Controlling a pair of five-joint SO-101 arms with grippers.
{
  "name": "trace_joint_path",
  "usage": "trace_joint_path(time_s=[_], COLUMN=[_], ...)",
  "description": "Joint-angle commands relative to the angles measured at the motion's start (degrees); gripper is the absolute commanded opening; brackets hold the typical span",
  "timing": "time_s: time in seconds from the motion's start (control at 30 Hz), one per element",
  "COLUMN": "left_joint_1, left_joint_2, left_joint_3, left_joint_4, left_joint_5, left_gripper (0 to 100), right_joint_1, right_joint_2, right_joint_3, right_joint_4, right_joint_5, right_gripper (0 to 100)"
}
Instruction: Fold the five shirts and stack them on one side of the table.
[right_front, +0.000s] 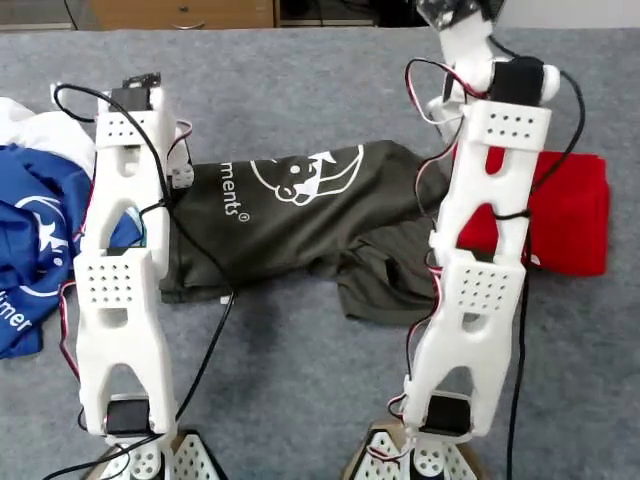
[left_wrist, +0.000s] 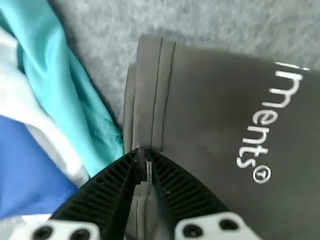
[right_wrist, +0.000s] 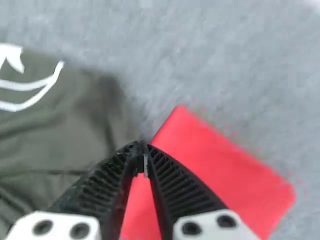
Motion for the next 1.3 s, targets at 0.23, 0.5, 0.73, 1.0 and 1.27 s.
trace_joint_path(time_s=[0.23, 0.5, 0.73, 1.0, 1.27], left_joint_1=[-2.29, -14.42, -12.13, 0.62, -0.35], left_joint_2=[9.19, 11.30, 11.21, 8.57, 13.23], left_joint_3=[-3.16, -7.38, -7.38, -22.42, -33.67], left_joint_4=[-9.23, -8.62, -8.62, 2.81, -1.58], left_joint_5=[4.22, 7.82, 7.74, 2.46, 2.46], left_gripper=[2, 2, 2, 2, 2], right_joint_1=[0.04, 1.63, 0.66, -1.98, -8.31], right_joint_2=[8.57, 13.93, 12.53, 11.56, 13.93], right_joint_3=[18.15, 13.85, 6.20, -15.60, -3.03], right_joint_4=[-11.69, -11.96, -8.44, -2.20, -12.84], right_joint_5=[-1.23, -0.44, -0.35, 2.02, 1.76], right_gripper=[0.3, 0.3, 0.3, 0.5, 0.5])
